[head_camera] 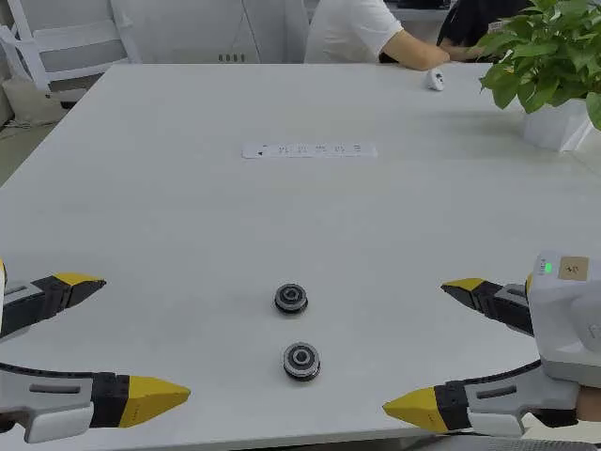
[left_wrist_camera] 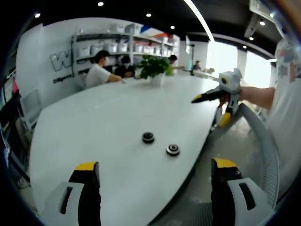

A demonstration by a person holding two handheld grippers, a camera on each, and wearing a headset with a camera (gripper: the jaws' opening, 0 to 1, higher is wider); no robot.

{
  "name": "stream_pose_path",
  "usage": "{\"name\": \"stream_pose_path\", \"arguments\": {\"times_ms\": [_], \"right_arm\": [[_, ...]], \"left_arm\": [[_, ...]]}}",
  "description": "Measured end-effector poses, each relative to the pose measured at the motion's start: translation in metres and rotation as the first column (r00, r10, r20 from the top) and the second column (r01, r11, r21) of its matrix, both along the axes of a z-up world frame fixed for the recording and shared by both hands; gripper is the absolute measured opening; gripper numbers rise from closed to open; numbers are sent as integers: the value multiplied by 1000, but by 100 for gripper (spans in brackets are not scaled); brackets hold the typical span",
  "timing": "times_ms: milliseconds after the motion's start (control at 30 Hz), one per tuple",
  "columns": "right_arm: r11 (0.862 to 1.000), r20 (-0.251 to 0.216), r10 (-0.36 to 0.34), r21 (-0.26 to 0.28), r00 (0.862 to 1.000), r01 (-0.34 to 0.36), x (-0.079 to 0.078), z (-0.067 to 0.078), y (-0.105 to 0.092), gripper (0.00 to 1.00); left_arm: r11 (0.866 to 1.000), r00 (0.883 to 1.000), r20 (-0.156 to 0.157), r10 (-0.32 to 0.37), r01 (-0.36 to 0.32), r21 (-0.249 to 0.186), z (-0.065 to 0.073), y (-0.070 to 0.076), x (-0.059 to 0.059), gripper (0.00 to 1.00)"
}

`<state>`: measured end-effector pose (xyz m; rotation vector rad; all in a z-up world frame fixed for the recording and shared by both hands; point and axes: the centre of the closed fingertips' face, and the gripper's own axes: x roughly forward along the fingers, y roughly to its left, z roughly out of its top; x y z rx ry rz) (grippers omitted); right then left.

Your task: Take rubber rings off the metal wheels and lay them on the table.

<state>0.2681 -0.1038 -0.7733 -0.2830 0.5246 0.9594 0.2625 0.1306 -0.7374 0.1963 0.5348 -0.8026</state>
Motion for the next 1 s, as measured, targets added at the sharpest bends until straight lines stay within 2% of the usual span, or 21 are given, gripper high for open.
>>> {"name": "stream_pose_path", "arguments": {"times_ms": [533, 1000], "right_arm": [[1000, 2, -2, -4, 1000, 2, 4, 0, 0, 96], [1000, 0, 8, -12, 1000, -8, 3, -1, 3, 96]], "left_arm": [[1000, 1000, 6, 3, -4, 1, 2, 3, 7, 100], [1000, 1000, 5, 7, -7, 2, 0, 6, 6, 100]]}}
